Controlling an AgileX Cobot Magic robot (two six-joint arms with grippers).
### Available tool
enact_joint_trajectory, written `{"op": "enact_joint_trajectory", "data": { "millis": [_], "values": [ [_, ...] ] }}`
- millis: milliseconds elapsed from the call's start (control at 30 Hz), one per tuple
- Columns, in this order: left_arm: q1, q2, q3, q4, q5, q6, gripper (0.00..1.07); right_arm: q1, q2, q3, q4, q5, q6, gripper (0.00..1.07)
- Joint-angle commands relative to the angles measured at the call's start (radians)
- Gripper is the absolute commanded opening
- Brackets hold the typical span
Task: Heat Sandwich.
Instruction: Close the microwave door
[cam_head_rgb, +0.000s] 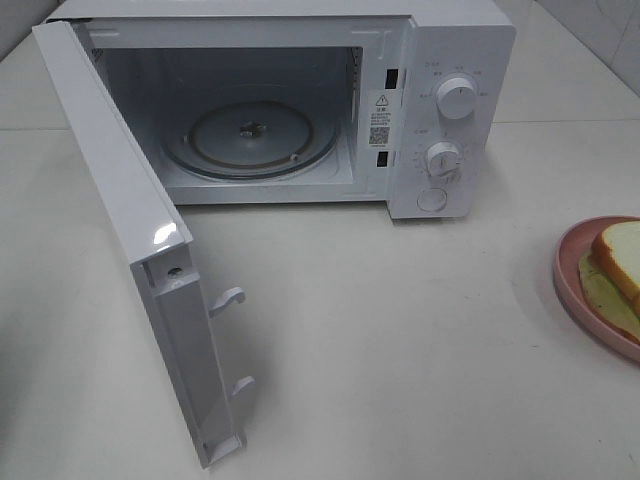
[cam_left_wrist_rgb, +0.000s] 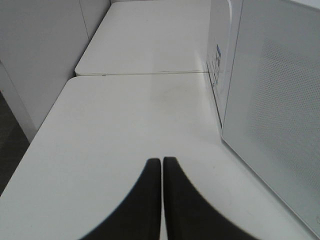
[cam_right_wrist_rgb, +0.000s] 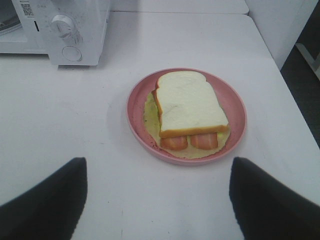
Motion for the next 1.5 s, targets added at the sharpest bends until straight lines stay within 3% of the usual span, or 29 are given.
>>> {"op": "enact_joint_trajectory", "data": {
  "millis": [33,300,633,1033,1500],
  "values": [
    [0.003,0.103,0.005,0.008,-0.189,0.004,0.00,-0.004,-0.026,0.006,0.000,-0.011,-0.010,0.76],
    [-0.019,0.321,0.005,0.018,-0.445,-0.005,0.00,-0.004,-0.026,0.006,0.000,-0.011,-0.010,0.76],
    [-0.155,0.586,0.003,0.080,-0.676,-0.008,0.00,-0.004,-0.026,0.006,0.000,-0.011,-0.010,0.76],
    [-0.308,0.789,-0.067,0.106,-0.758,-0.008,0.00,-0.004,-0.026,0.006,0.000,-0.011,-0.010,0.76],
    [-0.443,0.880,-0.171,0.084,-0.765,-0.023,0.00,-0.004,-0.026,0.006,0.000,-0.010,-0.011,0.76]
  ]
}}
